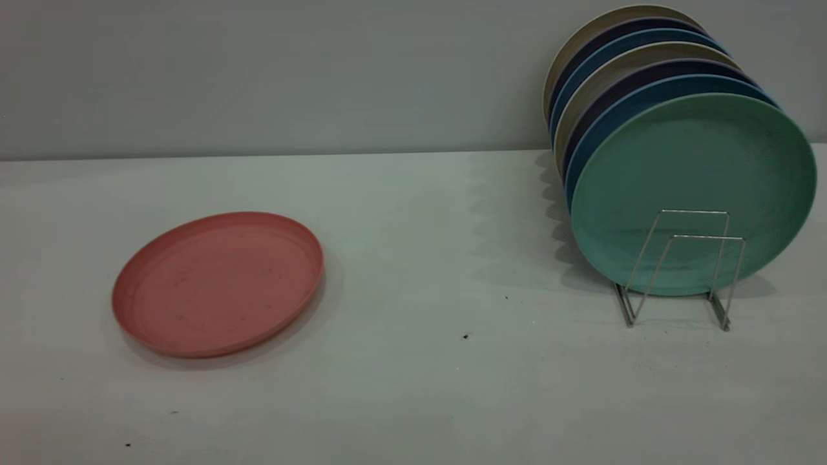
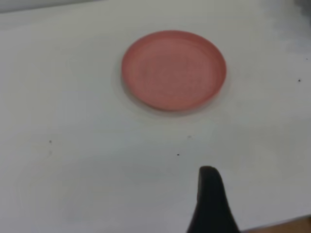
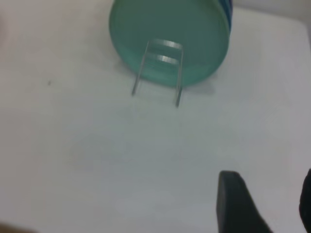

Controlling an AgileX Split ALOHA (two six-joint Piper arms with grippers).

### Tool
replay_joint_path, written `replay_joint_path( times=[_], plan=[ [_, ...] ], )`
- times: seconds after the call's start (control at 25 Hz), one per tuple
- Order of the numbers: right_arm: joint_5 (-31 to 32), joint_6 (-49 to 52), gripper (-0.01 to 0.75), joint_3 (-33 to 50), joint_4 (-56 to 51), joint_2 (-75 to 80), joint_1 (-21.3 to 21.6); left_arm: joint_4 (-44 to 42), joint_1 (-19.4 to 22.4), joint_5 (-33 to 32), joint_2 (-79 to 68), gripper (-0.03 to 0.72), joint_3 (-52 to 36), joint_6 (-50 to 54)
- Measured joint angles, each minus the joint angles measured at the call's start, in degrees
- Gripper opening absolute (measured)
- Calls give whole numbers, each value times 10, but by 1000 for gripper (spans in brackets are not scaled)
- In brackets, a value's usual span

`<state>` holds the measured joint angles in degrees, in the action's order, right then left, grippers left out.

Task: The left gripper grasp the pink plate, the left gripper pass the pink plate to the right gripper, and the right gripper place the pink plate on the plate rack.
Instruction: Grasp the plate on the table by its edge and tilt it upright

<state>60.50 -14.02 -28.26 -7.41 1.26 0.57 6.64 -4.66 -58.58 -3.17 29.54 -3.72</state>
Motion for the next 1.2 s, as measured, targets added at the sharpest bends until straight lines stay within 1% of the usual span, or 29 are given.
replay_joint_path(
  times=[0.16, 0.32, 0.44, 0.52, 0.64, 0.72, 0.8, 1.04, 1.12, 1.2],
  plan=[
    [-54, -19, 348, -1, -12, 67, 0, 28, 0, 40, -130, 542, 0, 12],
    [-96, -45, 386, -1, -36, 140, 0, 94, 0, 103, -296, 542, 0, -35],
    [-117, -64, 406, -1, -60, 188, 0, 172, 0, 157, -417, 542, 7, -113],
    [-126, -78, 412, -1, -74, 216, 0, 233, 0, 183, -485, 542, 27, -171],
    [-144, -95, 413, -1, -91, 243, 0, 314, 1, 207, -577, 542, 65, -249],
    [-156, -101, 413, -1, -99, 254, 0, 356, 12, 213, -638, 542, 86, -293],
    [-162, -110, 413, -1, -103, 261, 0, 398, 41, 217, -693, 542, 103, -336],
    [-165, -116, 413, -1, -110, 262, 0, 527, 175, 222, -852, 542, 134, -467],
    [-165, -116, 413, -1, -111, 262, 0, 552, 214, 232, -897, 542, 137, -493],
    [-166, -116, 413, -1, -111, 262, 0, 573, 240, 247, -945, 542, 138, -512]
  ],
)
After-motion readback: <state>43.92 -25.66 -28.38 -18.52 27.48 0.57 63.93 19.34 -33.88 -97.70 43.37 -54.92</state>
